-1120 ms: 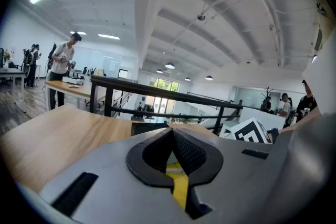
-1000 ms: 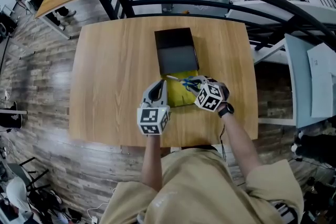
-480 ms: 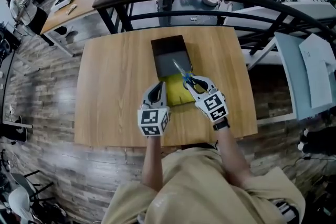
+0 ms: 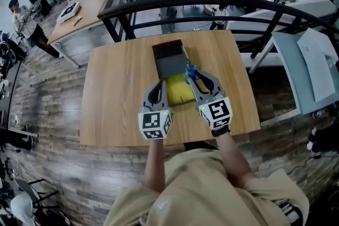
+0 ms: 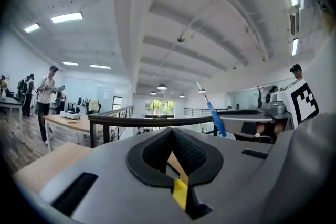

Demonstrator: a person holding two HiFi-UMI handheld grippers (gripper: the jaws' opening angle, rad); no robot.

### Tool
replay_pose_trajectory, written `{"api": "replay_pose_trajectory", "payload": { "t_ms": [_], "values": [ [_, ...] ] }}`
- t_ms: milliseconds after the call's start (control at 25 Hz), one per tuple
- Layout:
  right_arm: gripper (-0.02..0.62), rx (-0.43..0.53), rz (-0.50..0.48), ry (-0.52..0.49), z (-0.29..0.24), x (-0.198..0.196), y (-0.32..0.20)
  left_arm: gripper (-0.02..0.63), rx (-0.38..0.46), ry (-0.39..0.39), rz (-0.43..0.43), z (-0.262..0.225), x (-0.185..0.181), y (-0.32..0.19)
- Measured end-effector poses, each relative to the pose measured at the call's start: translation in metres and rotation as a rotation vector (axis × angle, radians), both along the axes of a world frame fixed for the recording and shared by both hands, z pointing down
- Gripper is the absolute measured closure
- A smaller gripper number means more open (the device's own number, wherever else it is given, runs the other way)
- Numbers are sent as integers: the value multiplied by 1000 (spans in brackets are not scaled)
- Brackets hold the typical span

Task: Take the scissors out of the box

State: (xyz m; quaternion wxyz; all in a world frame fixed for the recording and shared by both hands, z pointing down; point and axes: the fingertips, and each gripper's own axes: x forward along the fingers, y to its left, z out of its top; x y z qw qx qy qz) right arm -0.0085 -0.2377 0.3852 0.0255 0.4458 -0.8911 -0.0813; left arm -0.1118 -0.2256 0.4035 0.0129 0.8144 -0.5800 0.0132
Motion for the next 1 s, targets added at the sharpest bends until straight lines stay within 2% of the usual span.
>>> {"api": "replay_pose_trajectory", "payload": {
  "t_ms": [200, 400, 640, 840, 1000],
  "values": [
    [512, 43, 50, -33, -10, 23, 25, 594, 69, -10, -18, -21, 10, 24],
    [512, 36, 79, -35, -22, 28, 29, 594, 71, -27, -8, -38, 14, 27],
    [512, 55, 96, -40, -15, 43, 51, 594, 95, -26, 3, -28, 31, 47],
    [512, -11, 119, -32, 5, 50, 38, 594, 69, -16, 4, -17, 38, 37],
    [512, -161, 149, -33, 51, 51, 16, 594, 34, -22, 6, -3, 38, 24]
  ]
}}
